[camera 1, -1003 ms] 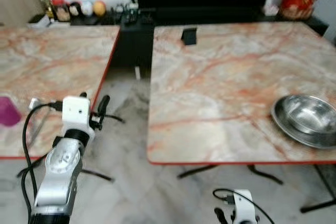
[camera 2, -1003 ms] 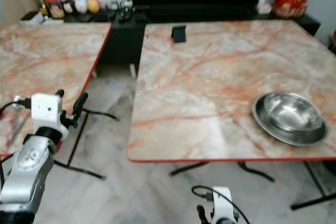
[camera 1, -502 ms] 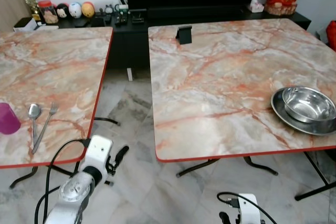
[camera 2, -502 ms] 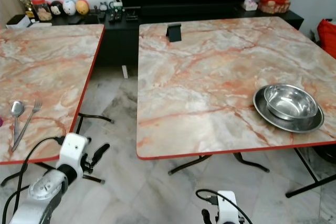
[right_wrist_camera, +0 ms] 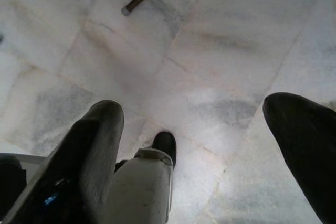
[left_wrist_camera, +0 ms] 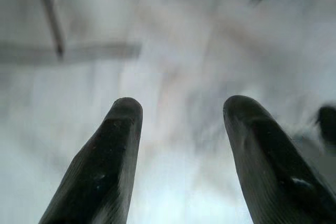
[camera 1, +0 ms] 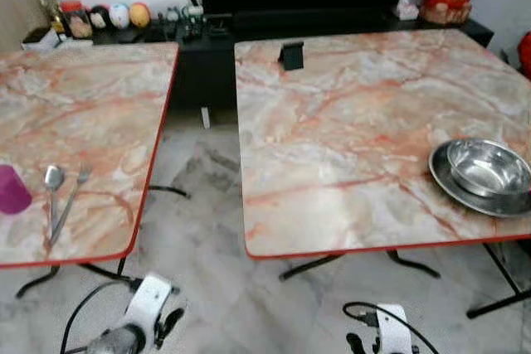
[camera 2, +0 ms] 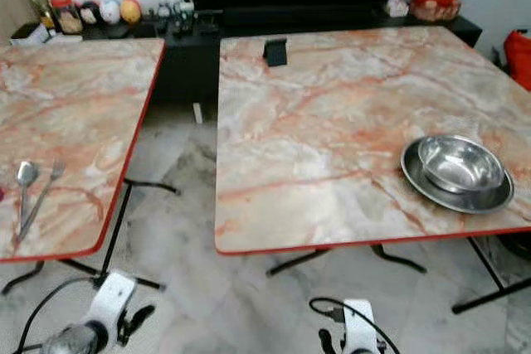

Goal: Setting the table

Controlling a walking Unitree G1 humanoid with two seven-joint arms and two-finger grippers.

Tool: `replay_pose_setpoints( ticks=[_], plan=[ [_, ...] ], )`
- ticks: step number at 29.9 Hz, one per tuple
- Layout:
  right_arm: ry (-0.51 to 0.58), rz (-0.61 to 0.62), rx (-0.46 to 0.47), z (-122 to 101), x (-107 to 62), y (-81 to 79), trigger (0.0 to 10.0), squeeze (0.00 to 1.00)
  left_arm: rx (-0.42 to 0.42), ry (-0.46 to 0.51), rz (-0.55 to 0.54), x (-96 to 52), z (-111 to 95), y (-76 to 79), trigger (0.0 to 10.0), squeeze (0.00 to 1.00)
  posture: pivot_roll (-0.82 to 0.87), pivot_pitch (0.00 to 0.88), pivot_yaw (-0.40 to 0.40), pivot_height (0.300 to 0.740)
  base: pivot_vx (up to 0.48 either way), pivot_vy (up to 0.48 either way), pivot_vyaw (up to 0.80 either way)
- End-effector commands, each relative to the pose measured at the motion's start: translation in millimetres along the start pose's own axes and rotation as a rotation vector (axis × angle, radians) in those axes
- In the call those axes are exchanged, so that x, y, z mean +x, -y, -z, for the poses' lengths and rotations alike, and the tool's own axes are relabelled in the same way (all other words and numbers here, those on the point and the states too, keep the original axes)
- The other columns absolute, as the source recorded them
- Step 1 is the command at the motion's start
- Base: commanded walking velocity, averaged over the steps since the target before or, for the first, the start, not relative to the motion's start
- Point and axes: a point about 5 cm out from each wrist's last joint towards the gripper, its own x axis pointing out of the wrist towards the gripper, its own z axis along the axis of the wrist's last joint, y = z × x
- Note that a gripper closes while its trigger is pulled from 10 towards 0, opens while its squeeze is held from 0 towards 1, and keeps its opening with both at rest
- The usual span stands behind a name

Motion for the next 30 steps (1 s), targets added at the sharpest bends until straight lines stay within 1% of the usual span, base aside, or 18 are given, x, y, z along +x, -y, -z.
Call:
replay_pose_setpoints(
  ticks=[1,3,4,5,6,7,8,10,11,13,14,15,17,21,23,25,28,30],
  plan=[
    [0.002,0.001,-0.008,-1.4,0.2,0.6,10.0,0.0,-0.07,-0.05,-0.066,-1.3,16.7,-7.1,10.0,0.0,-0.03,0.0,0.009,0.72,0.0,0.0,0.0],
    [0.002,0.001,-0.008,-1.5,0.2,0.4,10.0,0.0,-0.162,-0.074,-0.111,-2.4,27.5,-10.4,10.0,0.0,-0.03,0.0,0.009,0.72,0.0,0.0,0.0],
    [0.002,0.001,-0.007,-1.6,0.2,0.3,10.0,0.0,-0.261,-0.073,-0.132,-3.3,33.2,-11.4,10.0,0.0,-0.03,0.0,0.006,0.72,0.0,0.0,0.0],
    [0.002,0.001,-0.007,-1.6,0.2,0.3,10.0,0.0,-0.261,-0.073,-0.132,-3.3,33.2,-11.4,10.0,0.0,-0.03,0.0,0.006,0.72,0.0,0.0,0.0],
    [0.002,0.0,-0.008,-1.6,0.3,0.3,10.0,0.0,-0.338,-0.075,-0.152,-3.9,38.0,-12.0,10.0,0.0,-0.03,0.0,0.006,0.72,0.0,0.0,0.0],
    [0.003,0.0,-0.007,-1.8,0.3,0.2,10.0,0.0,-0.388,-0.082,-0.172,-4.7,42.7,-12.6,10.0,0.0,-0.03,0.0,0.006,0.72,0.0,0.0,0.0],
    [0.003,0.0,-0.007,-1.9,0.3,0.2,10.0,0.0,-0.393,-0.107,-0.205,-5.6,49.9,-13.5,10.0,0.0,-0.03,0.0,0.006,0.72,0.0,0.0,0.0],
    [0.003,0.0,-0.007,-2.0,0.3,0.2,10.0,0.0,-0.381,-0.119,-0.222,-5.8,52.8,-13.8,10.0,0.0,-0.03,0.0,0.006,0.72,0.0,0.0,0.0],
    [0.004,0.0,-0.005,-2.1,0.4,0.2,10.0,0.0,-0.395,-0.109,-0.228,-4.9,52.1,-13.6,10.0,0.0,-0.03,0.0,0.005,0.72,0.0,0.0,0.0],
    [0.004,0.0,-0.005,-2.3,0.4,0.2,10.0,0.0,-0.424,-0.093,-0.231,-3.6,49.9,-13.2,10.0,0.0,-0.03,0.0,0.005,0.72,0.0,0.0,0.0],
    [0.005,0.001,-0.004,-2.4,0.4,0.3,10.0,0.0,-0.462,-0.083,-0.231,-2.5,48.5,-12.6,10.0,0.0,-0.03,0.0,0.005,0.72,0.0,0.0,0.0],
    [0.005,0.001,-0.004,-2.4,0.4,0.3,10.0,0.0,-0.462,-0.083,-0.231,-2.5,48.5,-12.6,10.0,0.0,-0.03,0.0,0.005,0.72,0.0,0.0,0.0],
    [0.005,0.001,-0.003,-2.5,0.4,0.2,10.0,0.0,-0.53,-0.07,-0.245,-0.3,46.4,-11.8,10.0,0.0,-0.04,0.0,0.006,0.72,0.0,0.0,0.0],
    [0.005,0.001,-0.005,-2.7,0.5,0.2,10.0,0.0,-0.553,-0.071,-0.252,0.8,46.9,-10.6,10.0,0.0,-0.04,0.0,0.006,0.72,0.0,0.0,0.0],
    [0.005,0.0,-0.016,-2.8,0.5,0.1,10.0,0.0,-0.548,-0.072,-0.251,1.5,46.9,-9.0,10.0,0.0,-0.04,0.0,0.006,0.72,0.0,-0.154,0.0],
    [0.007,-0.004,-0.03,-3.4,0.5,-0.1,10.0,0.0,-0.548,-0.072,-0.25,1.7,47.2,-7.9,10.0,0.0,-0.04,0.0,0.007,0.72,0.0,0.311,0.0],
    [0.007,-0.014,-0.022,-3.1,0.5,-0.8,10.0,0.0,-0.557,-0.076,-0.25,1.5,49.2,-6.0,10.0,0.0,-0.04,0.0,0.008,0.72,0.0,0.312,0.8],
    [0.007,-0.013,-0.016,-2.8,0.5,-0.8,10.0,0.0,-0.558,-0.076,-0.251,1.4,49.7,-5.8,10.0,0.0,-0.04,0.0,0.008,0.72,0.0,0.311,0.0]
  ],
)
